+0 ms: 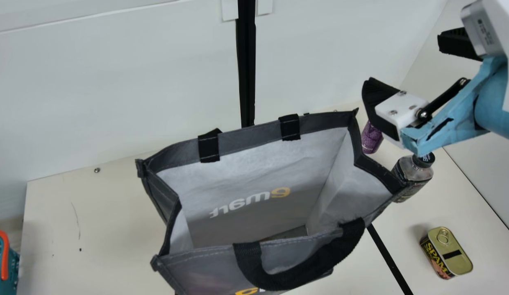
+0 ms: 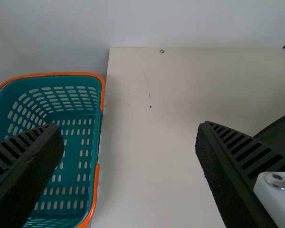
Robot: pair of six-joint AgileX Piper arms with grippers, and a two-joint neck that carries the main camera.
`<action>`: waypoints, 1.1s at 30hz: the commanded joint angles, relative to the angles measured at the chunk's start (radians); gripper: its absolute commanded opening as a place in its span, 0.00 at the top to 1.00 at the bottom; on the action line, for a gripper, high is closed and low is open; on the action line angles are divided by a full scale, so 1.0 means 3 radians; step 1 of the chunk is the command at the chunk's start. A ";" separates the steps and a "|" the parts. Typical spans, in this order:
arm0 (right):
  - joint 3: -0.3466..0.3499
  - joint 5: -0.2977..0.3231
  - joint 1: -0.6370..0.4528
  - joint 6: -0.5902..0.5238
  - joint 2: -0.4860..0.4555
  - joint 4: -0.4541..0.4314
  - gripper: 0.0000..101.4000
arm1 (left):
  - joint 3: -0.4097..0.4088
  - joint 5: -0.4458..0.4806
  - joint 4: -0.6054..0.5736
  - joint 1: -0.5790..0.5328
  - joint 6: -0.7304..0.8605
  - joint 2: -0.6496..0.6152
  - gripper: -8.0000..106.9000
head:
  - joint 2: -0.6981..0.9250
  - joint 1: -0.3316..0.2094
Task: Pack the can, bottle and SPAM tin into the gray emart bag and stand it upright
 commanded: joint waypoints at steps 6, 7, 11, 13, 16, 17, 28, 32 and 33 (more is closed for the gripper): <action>0.0078 -0.0003 -0.0282 -0.0045 0.0033 0.0012 0.06 | 0.0000 0.0000 0.0000 0.0000 0.0000 0.0000 0.15 | -0.0008 -0.0076; 0.0092 -0.0003 -0.0313 -0.0048 0.0038 0.0007 0.06 | 0.0000 0.0000 0.0000 0.0000 0.0000 0.0000 0.15 | -0.0008 -0.0076; 0.0160 -0.0003 -0.0418 -0.0052 0.0051 -0.0027 0.06 | 0.0000 0.0000 0.0000 0.0000 0.0000 0.0000 0.15 | -0.0008 -0.0076; 0.0198 -0.0003 -0.0457 -0.0045 0.0054 -0.0055 0.06 | 0.0000 0.0000 0.0000 0.0000 0.0000 0.0000 0.15 | -0.0008 -0.0076; 0.0260 -0.0003 -0.0508 -0.0037 0.0056 -0.0101 0.06 | 0.0000 0.0000 0.0000 0.0000 0.0000 0.0000 0.15 | -0.0008 -0.0076; 0.0283 -0.0003 -0.0523 -0.0033 0.0056 -0.0118 0.06 | 0.0000 0.0000 0.0000 0.0000 0.0000 0.0000 0.15 | -0.0008 -0.0076; 0.0563 -0.0003 -0.0611 0.0005 0.0023 -0.0331 0.06 | 0.0000 0.0000 0.0000 0.0000 0.0000 0.0000 0.15 | -0.0008 -0.0076; 0.0657 -0.0003 -0.0651 -0.0002 0.0004 -0.0378 0.06 | 0.0000 0.0000 0.0000 0.0000 0.0000 0.0000 0.15 | -0.0008 -0.0076; 0.0679 -0.0003 -0.0664 -0.0005 -0.0001 -0.0384 0.06 | 0.0000 0.0000 0.0000 0.0000 0.0000 0.0000 0.15 | -0.0008 -0.0076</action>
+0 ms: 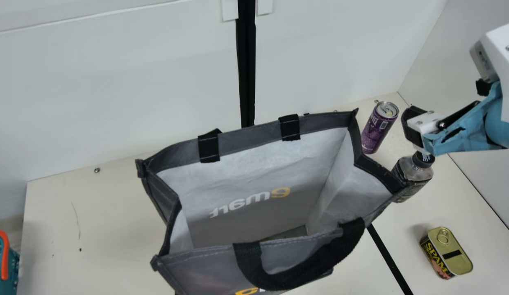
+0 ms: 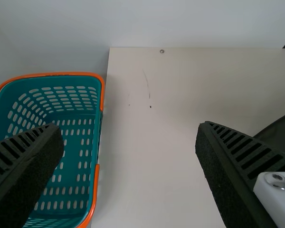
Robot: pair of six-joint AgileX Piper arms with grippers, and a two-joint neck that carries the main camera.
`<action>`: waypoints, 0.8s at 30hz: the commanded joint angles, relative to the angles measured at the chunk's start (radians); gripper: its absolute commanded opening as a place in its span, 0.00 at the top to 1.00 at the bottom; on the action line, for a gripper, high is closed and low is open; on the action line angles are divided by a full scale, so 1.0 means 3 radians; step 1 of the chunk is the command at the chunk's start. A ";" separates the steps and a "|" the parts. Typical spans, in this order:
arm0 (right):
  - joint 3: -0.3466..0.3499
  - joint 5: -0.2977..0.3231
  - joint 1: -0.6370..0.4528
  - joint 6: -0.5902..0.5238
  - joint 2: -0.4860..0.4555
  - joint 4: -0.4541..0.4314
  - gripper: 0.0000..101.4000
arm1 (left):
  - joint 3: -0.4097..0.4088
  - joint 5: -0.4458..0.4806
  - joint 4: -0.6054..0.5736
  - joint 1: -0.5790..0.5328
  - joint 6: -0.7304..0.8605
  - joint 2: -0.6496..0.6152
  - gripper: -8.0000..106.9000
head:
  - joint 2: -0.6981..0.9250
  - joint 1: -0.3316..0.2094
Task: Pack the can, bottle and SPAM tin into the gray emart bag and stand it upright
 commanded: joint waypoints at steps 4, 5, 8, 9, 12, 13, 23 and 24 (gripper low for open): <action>0.0098 0.0005 -0.0059 -0.0020 -0.0023 -0.0011 0.06 | 0.0000 0.0000 0.0000 0.0000 0.0000 0.0000 0.15 | -0.0003 -0.0076; 0.0114 0.0005 -0.0069 -0.0021 -0.0027 -0.0010 0.06 | 0.0000 0.0000 0.0000 0.0000 0.0000 0.0000 0.15 | -0.0003 -0.0076; 0.0137 0.0005 -0.0101 -0.0029 -0.0034 0.0005 0.06 | 0.0000 0.0000 0.0000 0.0000 0.0000 0.0000 0.15 | -0.0003 -0.0076; 0.0134 0.0005 -0.0113 -0.0033 -0.0035 0.0018 0.06 | 0.0000 0.0000 0.0000 0.0000 0.0000 0.0000 0.15 | -0.0003 -0.0076; 0.0139 0.0002 -0.0114 -0.0029 -0.0030 0.0005 0.06 | 0.0000 0.0000 0.0000 0.0000 0.0000 0.0000 0.15 | -0.0003 -0.0076; 0.0139 0.0002 -0.0114 -0.0029 -0.0030 0.0001 0.06 | 0.0000 0.0000 0.0000 0.0000 0.0000 0.0000 0.15 | -0.0003 -0.0076; 0.0139 0.0002 -0.0114 -0.0029 -0.0030 0.0001 0.06 | 0.0000 0.0000 0.0000 0.0000 0.0000 0.0000 0.15 | -0.0003 -0.0076; 0.0139 0.0002 -0.0114 -0.0029 -0.0030 0.0001 0.06 | 0.0000 0.0000 0.0000 0.0000 0.0000 0.0000 0.15 | -0.0003 -0.0076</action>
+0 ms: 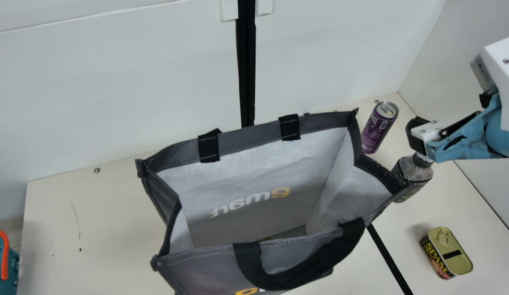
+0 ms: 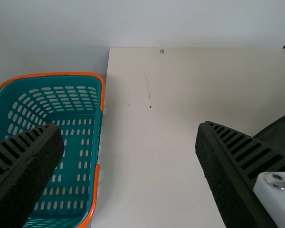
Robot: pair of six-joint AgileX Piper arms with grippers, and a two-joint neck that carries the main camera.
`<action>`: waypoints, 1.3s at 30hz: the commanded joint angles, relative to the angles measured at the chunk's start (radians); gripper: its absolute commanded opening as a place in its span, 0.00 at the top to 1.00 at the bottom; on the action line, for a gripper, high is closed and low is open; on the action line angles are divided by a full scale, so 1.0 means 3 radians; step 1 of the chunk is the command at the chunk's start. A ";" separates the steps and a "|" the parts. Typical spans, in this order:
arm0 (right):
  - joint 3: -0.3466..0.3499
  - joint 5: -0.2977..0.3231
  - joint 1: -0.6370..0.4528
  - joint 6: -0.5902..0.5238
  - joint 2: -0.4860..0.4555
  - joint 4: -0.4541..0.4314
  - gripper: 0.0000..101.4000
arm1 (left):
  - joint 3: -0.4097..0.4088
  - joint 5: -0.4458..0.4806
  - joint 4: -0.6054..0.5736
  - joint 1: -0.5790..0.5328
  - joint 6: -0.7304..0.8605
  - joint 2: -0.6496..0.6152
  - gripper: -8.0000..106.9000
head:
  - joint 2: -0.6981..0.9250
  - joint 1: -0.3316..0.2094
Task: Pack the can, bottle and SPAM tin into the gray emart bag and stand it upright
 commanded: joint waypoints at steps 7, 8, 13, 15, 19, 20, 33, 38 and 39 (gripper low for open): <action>0.0000 0.0000 0.0000 0.0000 0.0000 0.0000 0.06 | 0.0000 0.0000 0.0000 0.0000 0.0000 0.0000 0.15 | -0.0003 -0.0076; 0.0000 0.0000 0.0000 0.0000 0.0000 0.0000 0.06 | 0.0000 0.0000 0.0000 0.0000 0.0000 0.0000 0.15 | -0.0003 -0.0076; 0.0000 0.0000 0.0000 0.0000 0.0000 0.0000 0.06 | 0.0000 0.0000 0.0000 0.0000 0.0000 0.0000 0.15 | -0.0003 -0.0076; 0.0000 0.0000 0.0000 0.0000 0.0000 0.0000 0.06 | 0.0000 0.0000 0.0000 0.0000 0.0000 0.0000 0.15 | -0.0003 -0.0076; 0.0000 0.0000 0.0000 0.0000 0.0000 0.0000 0.06 | 0.0000 0.0000 0.0000 0.0000 0.0000 0.0000 0.15 | -0.0003 -0.0076; 0.0000 0.0000 0.0000 0.0000 0.0000 0.0000 0.06 | 0.0000 0.0000 0.0000 0.0000 0.0000 0.0000 0.15 | -0.0003 -0.0076; 0.0000 0.0000 0.0000 0.0000 0.0000 0.0000 0.06 | 0.0000 -0.0002 0.0003 -0.0003 -0.0003 0.0003 0.15 | -0.0003 -0.0076; 0.0000 0.0000 0.0000 0.0000 0.0000 0.0000 0.06 | -0.0012 -0.0017 -0.0007 -0.0039 0.0015 0.0008 0.15 | -0.0003 -0.0076; 0.0000 0.0000 0.0000 0.0000 0.0000 0.0000 0.06 | -0.0017 -0.0018 -0.0011 -0.0049 0.0019 0.0012 0.15 | -0.0003 -0.0076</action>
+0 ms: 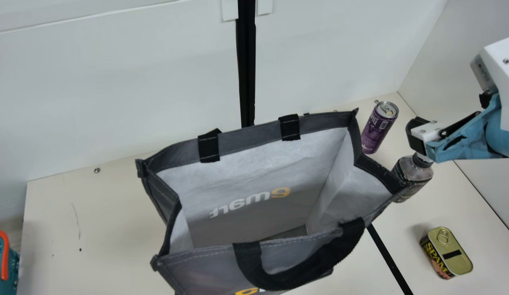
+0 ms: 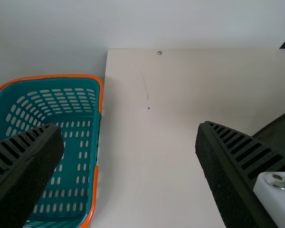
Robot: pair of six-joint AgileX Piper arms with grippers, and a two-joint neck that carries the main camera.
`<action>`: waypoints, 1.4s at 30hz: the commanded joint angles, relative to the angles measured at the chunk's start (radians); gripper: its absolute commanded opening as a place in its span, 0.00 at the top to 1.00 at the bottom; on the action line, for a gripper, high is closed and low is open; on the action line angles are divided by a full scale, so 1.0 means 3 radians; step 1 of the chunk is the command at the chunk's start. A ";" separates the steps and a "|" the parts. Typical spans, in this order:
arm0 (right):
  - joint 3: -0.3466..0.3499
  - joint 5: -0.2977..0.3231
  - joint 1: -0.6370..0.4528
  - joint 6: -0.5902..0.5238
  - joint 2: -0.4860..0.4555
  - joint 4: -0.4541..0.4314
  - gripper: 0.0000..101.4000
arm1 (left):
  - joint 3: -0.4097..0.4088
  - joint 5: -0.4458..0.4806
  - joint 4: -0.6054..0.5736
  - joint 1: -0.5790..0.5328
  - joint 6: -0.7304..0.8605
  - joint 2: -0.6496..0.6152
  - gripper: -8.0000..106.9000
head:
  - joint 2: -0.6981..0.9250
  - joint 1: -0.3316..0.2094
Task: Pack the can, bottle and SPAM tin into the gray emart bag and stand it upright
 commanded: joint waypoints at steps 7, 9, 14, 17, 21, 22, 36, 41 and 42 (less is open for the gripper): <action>0.0000 0.0000 0.0000 0.0000 0.0000 0.0000 0.06 | -0.0073 -0.0031 -0.0058 -0.0041 0.0070 0.0064 0.15 | -0.0008 -0.0076; 0.0000 0.0000 0.0000 0.0000 0.0000 0.0000 0.06 | -0.0105 -0.0043 -0.0085 -0.0040 0.0093 0.0090 0.15 | -0.0008 -0.0076; 0.0000 0.0000 0.0000 0.0000 0.0000 0.0000 0.06 | -0.0197 -0.0085 -0.0153 -0.0036 0.0151 0.0171 0.15 | -0.0008 -0.0076; 0.0000 0.0000 0.0000 0.0000 0.0000 0.0000 0.06 | -0.0256 -0.0110 -0.0186 -0.0038 0.0178 0.0223 0.15 | -0.0008 -0.0076; 0.0000 0.0000 0.0000 0.0000 0.0000 0.0000 0.06 | -0.0329 -0.0150 -0.0219 -0.0051 0.0211 0.0291 0.15 | -0.0008 -0.0076; 0.0000 0.0000 0.0000 0.0000 0.0000 0.0000 0.06 | -0.0348 -0.0160 -0.0223 -0.0060 0.0216 0.0309 0.15 | -0.0008 -0.0076; 0.0000 0.0000 0.0000 0.0000 0.0000 0.0000 0.06 | -0.0624 -0.0304 -0.0033 -0.0483 0.0040 0.0573 0.15 | -0.0008 -0.0076; 0.0000 0.0000 0.0000 0.0000 0.0000 0.0000 0.06 | -0.0743 -0.0348 0.0134 -0.0735 -0.0126 0.0685 0.15 | -0.0008 -0.0076; 0.0000 0.0000 0.0000 0.0000 0.0000 0.0000 0.06 | -0.0767 -0.0355 0.0172 -0.0789 -0.0163 0.0708 0.15 | -0.0008 -0.0076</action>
